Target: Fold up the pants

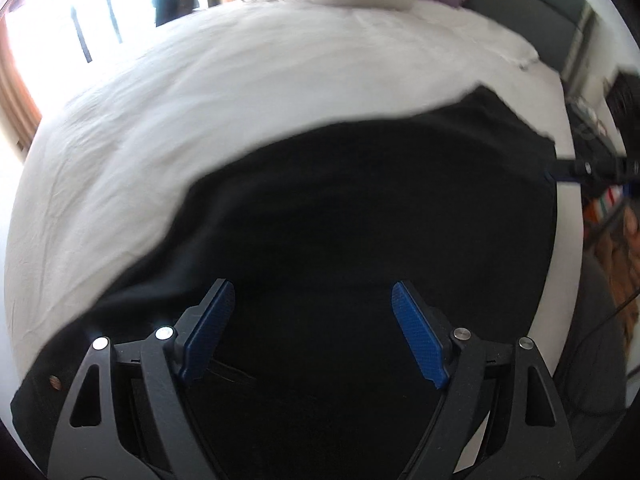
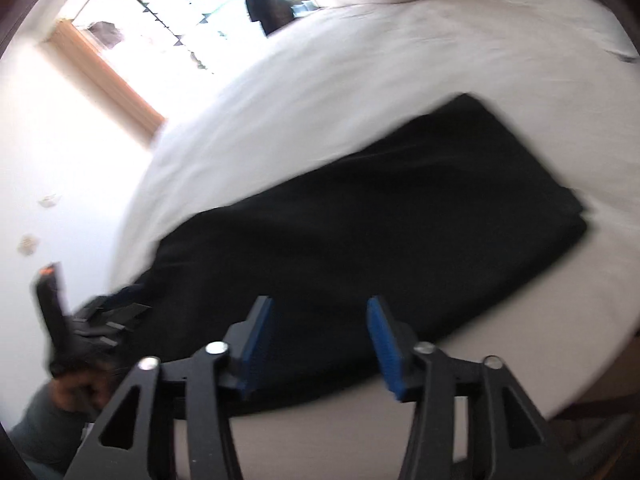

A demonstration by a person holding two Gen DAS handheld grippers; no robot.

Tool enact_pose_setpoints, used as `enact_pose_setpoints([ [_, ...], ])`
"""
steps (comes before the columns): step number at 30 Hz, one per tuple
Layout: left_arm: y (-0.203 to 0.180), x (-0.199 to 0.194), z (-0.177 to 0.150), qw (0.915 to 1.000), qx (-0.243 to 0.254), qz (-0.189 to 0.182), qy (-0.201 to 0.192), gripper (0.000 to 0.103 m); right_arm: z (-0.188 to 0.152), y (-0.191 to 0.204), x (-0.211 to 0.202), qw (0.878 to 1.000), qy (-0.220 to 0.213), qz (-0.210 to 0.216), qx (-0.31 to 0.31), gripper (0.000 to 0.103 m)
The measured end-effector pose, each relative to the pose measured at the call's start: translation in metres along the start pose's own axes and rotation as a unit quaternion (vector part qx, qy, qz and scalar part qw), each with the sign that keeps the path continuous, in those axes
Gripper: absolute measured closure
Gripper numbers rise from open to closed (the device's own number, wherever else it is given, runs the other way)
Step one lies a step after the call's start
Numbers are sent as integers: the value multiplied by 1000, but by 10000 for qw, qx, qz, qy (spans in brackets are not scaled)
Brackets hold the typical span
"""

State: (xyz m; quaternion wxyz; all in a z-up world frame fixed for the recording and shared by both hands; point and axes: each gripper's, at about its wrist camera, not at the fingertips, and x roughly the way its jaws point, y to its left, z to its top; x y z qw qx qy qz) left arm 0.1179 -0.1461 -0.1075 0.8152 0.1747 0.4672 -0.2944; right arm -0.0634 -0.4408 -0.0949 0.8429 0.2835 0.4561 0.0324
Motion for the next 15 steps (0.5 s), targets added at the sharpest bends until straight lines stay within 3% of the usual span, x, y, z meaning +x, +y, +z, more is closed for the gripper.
enact_pose_setpoints([
  [2, -9, 16, -11, 9997, 23, 56, 249, 22, -1, 11, 24, 9994, 343, 76, -69, 47],
  [4, -10, 14, -19, 9997, -74, 89, 195, 22, -11, 8, 57, 9950, 964, -275, 0, 50],
  [6, -15, 11, -26, 9996, -123, 2, 241, 22, -13, 5, 56, 9953, 918, -304, -42, 53],
  [9, -26, 8, -41, 9998, 25, -12, 188, 22, -14, 6, 51, 9907, 1202, -619, -147, 69],
  [13, -36, -3, -45, 9999, -26, -12, 114, 22, -23, 32, 37, 9786, 1567, -1283, -372, 70],
  [15, -41, -13, -43, 9998, -74, -175, -92, 22, -7, 54, 22, 9869, 1273, -872, -471, 68],
])
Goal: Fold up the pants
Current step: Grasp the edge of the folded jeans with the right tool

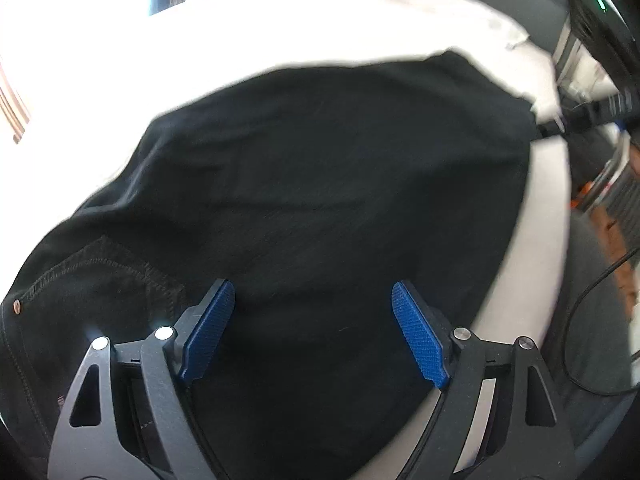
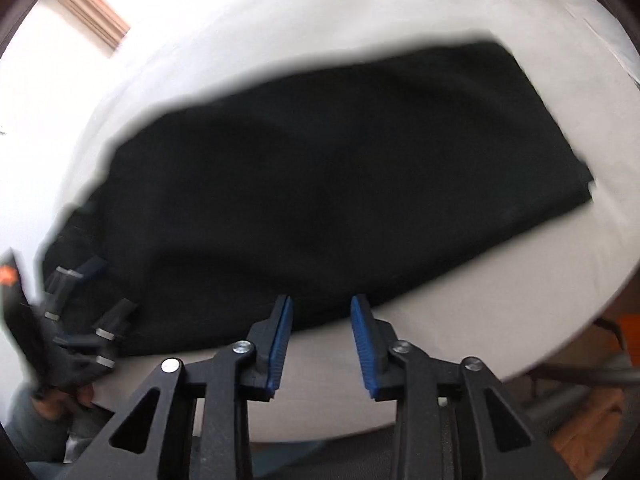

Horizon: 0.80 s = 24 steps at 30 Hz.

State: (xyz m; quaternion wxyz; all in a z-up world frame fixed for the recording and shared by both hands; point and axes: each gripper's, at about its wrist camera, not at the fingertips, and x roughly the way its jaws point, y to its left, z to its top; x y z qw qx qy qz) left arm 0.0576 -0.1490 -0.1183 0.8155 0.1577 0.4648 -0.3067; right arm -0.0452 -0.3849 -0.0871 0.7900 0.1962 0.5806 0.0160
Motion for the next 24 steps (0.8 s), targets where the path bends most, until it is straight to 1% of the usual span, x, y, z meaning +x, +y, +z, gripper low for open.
enact_pose_setpoints([
  [1, -5, -4, 3, 9999, 41, -57, -109, 22, 7, 10, -10, 9991, -205, 345, -102, 59],
  [2, -10, -2, 6, 9997, 143, -108, -134, 22, 23, 27, -19, 9958, -418, 751, -313, 46],
  [3, -14, 2, 7, 9997, 202, -133, -88, 22, 37, 42, -20, 9922, -485, 1029, -520, 42],
  [4, -18, 13, 8, 9995, 258, -147, 62, 22, 57, 63, -17, 9853, -470, 1407, -848, 38],
  [5, -21, 22, 1, 9993, 310, -80, 211, 22, 72, 82, -11, 9790, -431, 1639, -1136, 38],
  [7, -26, 25, -4, 9990, 432, 21, 86, 22, 100, 112, 4, 9739, -267, 1603, -1585, 38],
  [8, -26, 24, -5, 9990, 439, -31, 125, 22, 112, 131, 16, 9679, -58, 1627, -1914, 38],
  [9, -29, 24, -6, 9988, 449, -110, 184, 22, 108, 131, 19, 9616, 26, 1644, -2197, 38],
  [11, -29, 23, -16, 9984, 516, -143, 190, 22, 124, 147, 34, 9488, 144, 1527, -2761, 38],
  [12, -29, 24, -17, 9985, 507, -138, 176, 22, 129, 154, 46, 9424, 306, 1482, -2983, 38],
  [13, -31, 24, -17, 9986, 488, -124, 162, 22, 130, 170, 59, 9386, 386, 1389, -3135, 38],
  [15, -33, 25, -14, 9986, 503, -60, 124, 22, 128, 183, 82, 9312, 602, 1169, -3401, 39],
  [16, -33, 26, -15, 9986, 513, -54, 118, 22, 123, 184, 94, 9272, 754, 1114, -3495, 41],
  [17, -33, 26, -16, 9986, 504, -72, 116, 22, 124, 183, 106, 9219, 925, 996, -3627, 53],
  [18, -29, 22, -21, 9986, 510, -87, 118, 22, 118, 189, 117, 9170, 1019, 801, -3772, 64],
  [19, -30, 23, -21, 9986, 515, -89, 118, 22, 116, 191, 130, 9130, 1087, 475, -3903, 85],
  [20, -32, 23, -22, 9986, 518, -70, 110, 22, 118, 191, 139, 9140, 1066, 303, -3903, 92],
  [21, -38, 24, -17, 9985, 534, -38, 105, 22, 121, 188, 140, 9199, 1014, 320, -3776, 93],
  [22, -40, 24, -15, 9984, 550, -7, 98, 22, 125, 185, 139, 9253, 926, 313, -3664, 97],
  [23, -42, 23, -13, 9983, 578, 32, 91, 22, 128, 182, 138, 9301, 777, 114, -3589, 98],
  [24, -42, 21, -14, 9981, 602, 41, 89, 22, 129, 181, 139, 9314, 680, -72, -3574, 98],
])
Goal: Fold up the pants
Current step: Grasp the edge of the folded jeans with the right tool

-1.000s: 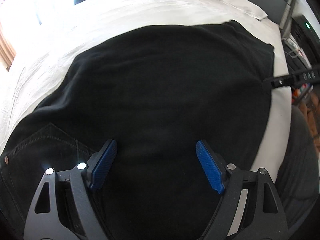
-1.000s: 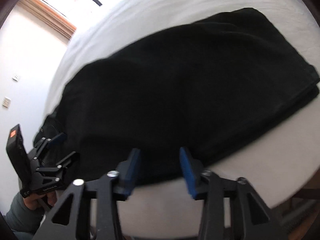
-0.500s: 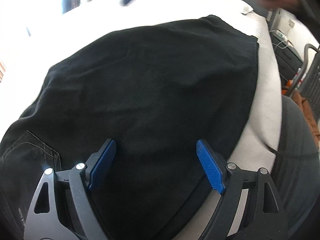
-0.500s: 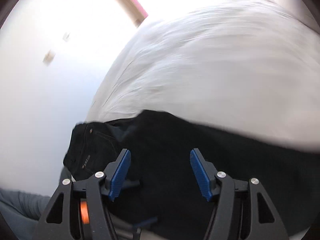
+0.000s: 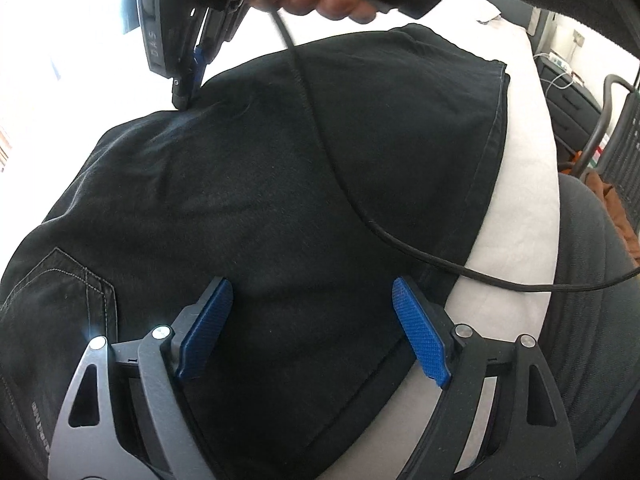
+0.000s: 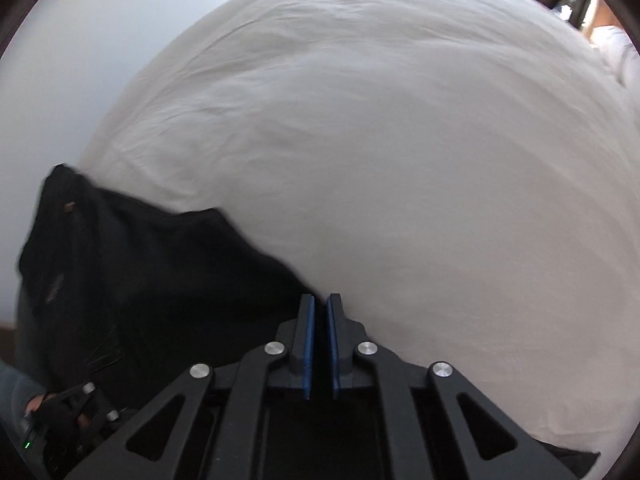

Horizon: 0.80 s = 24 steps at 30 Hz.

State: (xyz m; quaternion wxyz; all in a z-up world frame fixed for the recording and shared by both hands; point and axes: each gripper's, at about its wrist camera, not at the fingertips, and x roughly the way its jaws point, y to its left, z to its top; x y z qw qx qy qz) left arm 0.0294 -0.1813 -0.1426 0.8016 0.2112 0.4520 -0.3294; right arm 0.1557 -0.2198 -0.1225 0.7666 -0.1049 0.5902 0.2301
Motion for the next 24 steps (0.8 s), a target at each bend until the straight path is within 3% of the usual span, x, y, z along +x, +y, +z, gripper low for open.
enact_pose_setpoints([
  [3, -5, 1, -1, 10000, -11, 0, 2, 22, -3, 1, -1, 9992, -167, -365, 62, 99],
  [5, -8, 1, -1, 10000, -10, 11, 2, 22, -8, -8, -15, 9948, -386, -873, 352, 99],
  [7, -17, 5, 1, 10000, -21, 0, -2, 22, -23, -23, -42, 9903, -820, -498, 1002, 98],
  [8, -17, 5, 1, 10000, -36, -17, -19, 22, -38, -25, -59, 9865, -1087, 10, 1225, 98],
  [10, -17, 5, 0, 10000, -25, -13, -42, 22, -64, -16, -75, 9834, -1291, 560, 1147, 94],
  [12, -15, 3, -1, 10000, -26, -9, -46, 22, -99, -8, -72, 9857, -1194, 565, 1049, 76],
  [14, -11, 0, -3, 10000, 3, 16, -45, 22, -133, -26, -54, 9840, -968, 321, 1459, 70],
  [15, -12, -1, -3, 10000, 24, 26, -39, 22, -151, -44, -50, 9787, -887, 201, 1841, 71],
  [16, -12, -1, -2, 10000, 21, 26, -27, 22, -168, -63, -47, 9697, -968, 232, 2230, 93],
  [17, -12, -1, -2, 10000, 6, 24, -16, 22, -191, -84, -53, 9546, -1265, 349, 2675, 103],
  [19, -12, -2, -1, 10000, -31, 36, -16, 22, -223, -112, -65, 9358, -1416, -90, 3227, 103],
  [21, -12, -3, 1, 9999, -76, 64, -16, 21, -260, -137, -81, 9093, -1418, -462, 3886, 103],
  [22, -12, -3, 1, 9999, -67, 91, -16, 21, -274, -143, -92, 8980, -1356, -646, 4135, 91],
  [23, -13, -3, 1, 9999, -75, 112, -12, 20, -285, -144, -102, 8887, -1380, -824, 4294, 85],
  [24, -14, -3, 2, 9999, -93, 124, -6, 20, -296, -145, -113, 8818, -1655, -643, 4370, 84],
])
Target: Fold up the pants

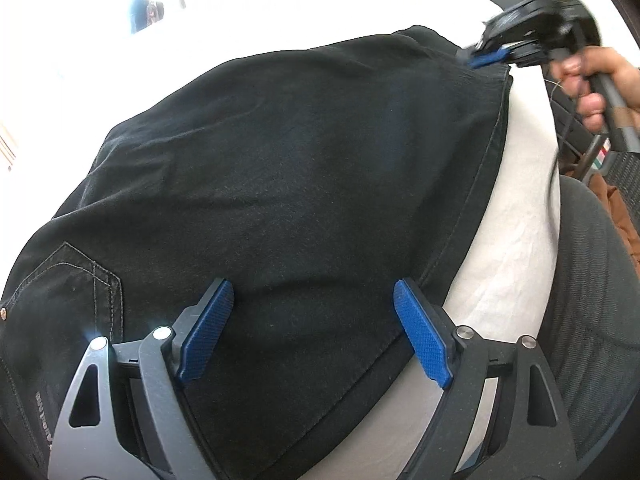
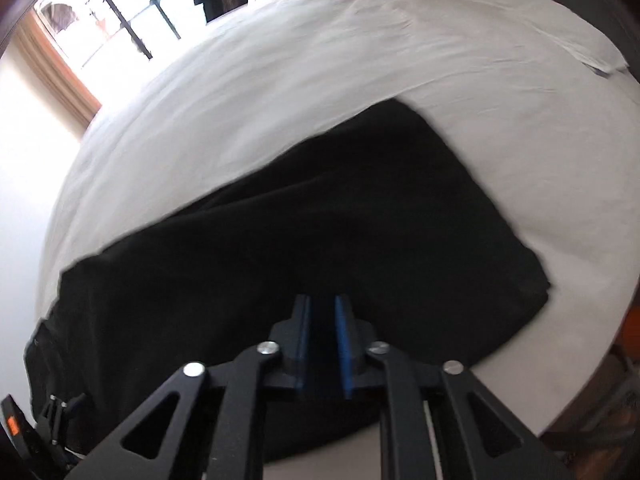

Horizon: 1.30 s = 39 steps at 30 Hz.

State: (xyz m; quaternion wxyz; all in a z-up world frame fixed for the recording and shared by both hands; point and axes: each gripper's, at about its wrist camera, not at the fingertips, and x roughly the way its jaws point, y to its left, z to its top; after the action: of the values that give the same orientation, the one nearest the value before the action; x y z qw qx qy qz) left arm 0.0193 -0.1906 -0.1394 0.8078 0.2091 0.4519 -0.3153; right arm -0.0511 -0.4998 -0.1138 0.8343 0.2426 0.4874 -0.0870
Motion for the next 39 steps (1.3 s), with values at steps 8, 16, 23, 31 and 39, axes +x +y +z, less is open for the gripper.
enact_pose_setpoints([
  [8, 1, -3, 4, 9999, -88, 32, 52, 20, -13, -84, -9, 9948, -28, 146, 1006, 102],
  [16, 15, -12, 16, 9986, -504, -181, 15, 20, -43, -167, -64, 9567, -875, 716, 2683, 63],
  [23, 53, -37, 26, 9918, -1208, -190, -384, 20, -27, -153, -39, 9473, -572, 1024, 2980, 62],
  [31, 133, -49, 4, 9737, -2235, 148, -422, 20, -20, -156, -26, 9300, -562, 1380, 3360, 60],
  [39, 180, -36, -36, 9697, -2388, 511, 115, 21, -14, -150, -16, 9289, -653, 1452, 3343, 60],
])
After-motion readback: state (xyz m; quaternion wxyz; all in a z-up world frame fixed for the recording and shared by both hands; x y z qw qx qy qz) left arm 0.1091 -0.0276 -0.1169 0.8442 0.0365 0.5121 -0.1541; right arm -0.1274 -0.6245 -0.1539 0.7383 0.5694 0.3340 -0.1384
